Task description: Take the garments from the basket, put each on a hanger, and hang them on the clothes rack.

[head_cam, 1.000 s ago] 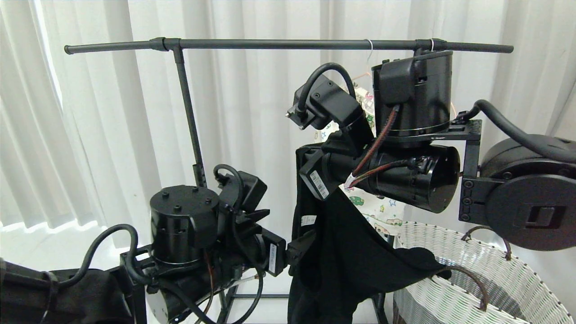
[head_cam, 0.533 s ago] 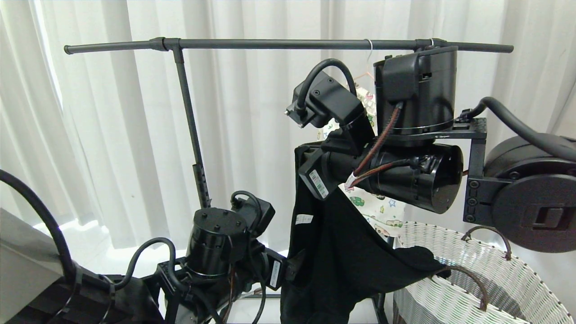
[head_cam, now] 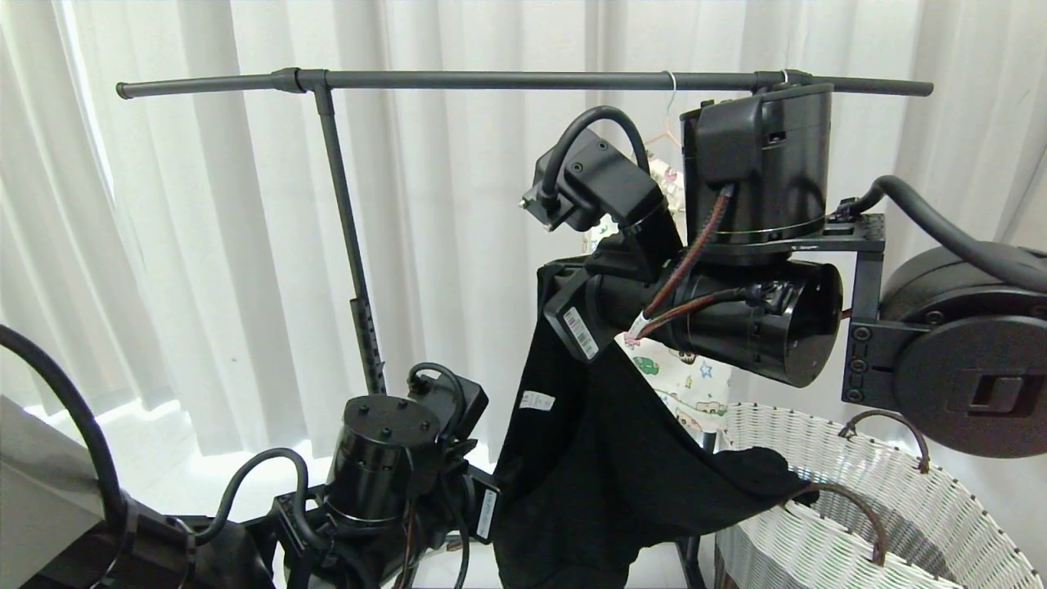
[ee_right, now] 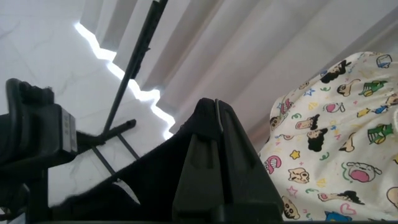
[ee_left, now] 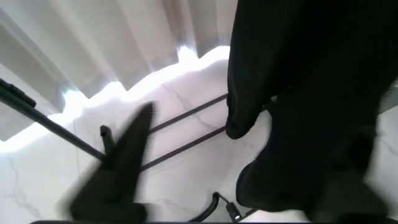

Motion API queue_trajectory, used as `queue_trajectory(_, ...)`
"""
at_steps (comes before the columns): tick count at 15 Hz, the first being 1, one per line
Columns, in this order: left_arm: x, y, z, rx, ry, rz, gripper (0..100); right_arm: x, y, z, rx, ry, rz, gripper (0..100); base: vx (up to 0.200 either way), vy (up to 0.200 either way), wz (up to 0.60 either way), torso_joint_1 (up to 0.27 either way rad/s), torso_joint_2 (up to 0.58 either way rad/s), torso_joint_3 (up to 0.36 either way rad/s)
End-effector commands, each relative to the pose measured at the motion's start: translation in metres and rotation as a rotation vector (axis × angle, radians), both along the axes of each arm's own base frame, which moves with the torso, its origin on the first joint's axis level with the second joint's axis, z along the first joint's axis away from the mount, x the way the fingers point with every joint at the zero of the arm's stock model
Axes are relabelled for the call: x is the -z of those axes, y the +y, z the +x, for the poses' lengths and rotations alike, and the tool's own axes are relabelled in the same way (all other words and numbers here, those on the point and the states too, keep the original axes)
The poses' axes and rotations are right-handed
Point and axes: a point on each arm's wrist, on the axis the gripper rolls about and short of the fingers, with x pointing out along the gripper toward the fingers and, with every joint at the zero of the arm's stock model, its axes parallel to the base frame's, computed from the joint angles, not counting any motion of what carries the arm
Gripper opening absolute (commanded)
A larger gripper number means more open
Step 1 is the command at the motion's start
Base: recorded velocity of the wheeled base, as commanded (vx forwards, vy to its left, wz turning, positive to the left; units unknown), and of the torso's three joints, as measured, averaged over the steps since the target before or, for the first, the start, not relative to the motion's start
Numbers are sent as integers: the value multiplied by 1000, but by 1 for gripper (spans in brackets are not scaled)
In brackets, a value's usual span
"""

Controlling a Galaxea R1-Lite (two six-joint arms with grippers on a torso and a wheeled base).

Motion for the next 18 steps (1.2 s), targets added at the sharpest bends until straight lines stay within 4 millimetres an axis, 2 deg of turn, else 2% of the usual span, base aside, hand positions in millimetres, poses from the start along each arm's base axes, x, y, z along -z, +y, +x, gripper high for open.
queue_trajectory(1,-1,5,-6,-12,-2,9,0,1,-2,3,10,1,-1,0,0,0,0,0,0,0)
queue_trajectory(4,-12,16,-18,-26,-36,-4,0,4,-11,13,117,-6,-21,0,0,0,0,0,0,0)
queue_trajectory(7,-53,38,-21,-77,-138,-43,0,3,-19,23,199,-18,-23,0,0,0,0,0,0,0)
queue_trajectory(9,-90,52,-24,-108,-152,-36,0,-1,-27,28,288,-35,-24,0,0,0,0,0,0,0)
queue_trajectory(11,-127,57,-26,-118,-149,-34,0,-7,-39,30,373,-53,-16,0,0,0,0,0,0,0)
queue_trajectory(14,-177,49,-33,-56,-147,-27,0,-14,-69,13,435,-62,-18,0,0,0,0,0,0,0)
queue_trajectory(15,-187,46,-37,-25,-156,-24,0,-16,-77,7,438,-64,-14,0,0,0,0,0,0,0)
queue_trajectory(16,-209,42,-49,63,-165,-26,0,-22,-94,-4,448,-74,3,0,0,0,0,0,0,0)
queue_trajectory(18,-232,44,-63,172,-142,-13,0,-38,-109,-15,457,-99,49,0,0,0,0,0,0,0)
